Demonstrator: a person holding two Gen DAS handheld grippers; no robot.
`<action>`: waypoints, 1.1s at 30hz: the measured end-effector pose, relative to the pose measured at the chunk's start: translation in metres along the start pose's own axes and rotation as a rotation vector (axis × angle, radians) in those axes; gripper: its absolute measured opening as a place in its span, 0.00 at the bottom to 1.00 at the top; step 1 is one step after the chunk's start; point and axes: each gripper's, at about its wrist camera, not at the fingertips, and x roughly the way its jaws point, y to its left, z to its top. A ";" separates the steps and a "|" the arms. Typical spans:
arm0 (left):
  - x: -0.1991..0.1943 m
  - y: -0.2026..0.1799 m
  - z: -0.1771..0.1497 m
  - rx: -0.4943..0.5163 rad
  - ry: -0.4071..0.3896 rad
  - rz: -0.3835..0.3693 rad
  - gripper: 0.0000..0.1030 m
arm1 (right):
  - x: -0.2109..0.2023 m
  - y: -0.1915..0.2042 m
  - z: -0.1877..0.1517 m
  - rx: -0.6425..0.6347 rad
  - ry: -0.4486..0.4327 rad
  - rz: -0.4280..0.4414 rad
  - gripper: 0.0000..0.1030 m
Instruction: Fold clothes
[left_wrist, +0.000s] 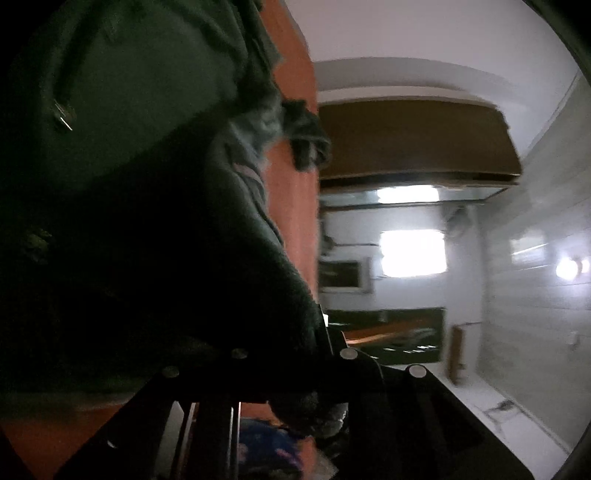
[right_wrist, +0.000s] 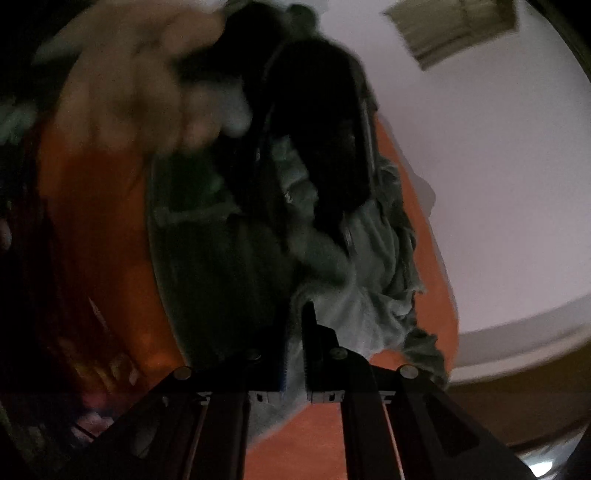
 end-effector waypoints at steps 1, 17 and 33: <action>-0.008 -0.001 0.005 0.013 -0.012 0.038 0.15 | 0.000 -0.001 0.000 -0.030 0.008 0.005 0.03; -0.027 0.046 0.015 0.077 0.057 0.372 0.15 | 0.051 -0.036 0.001 0.283 0.252 0.361 0.36; -0.060 0.024 0.015 0.095 0.004 0.243 0.16 | 0.083 0.039 0.025 0.292 0.263 0.167 0.49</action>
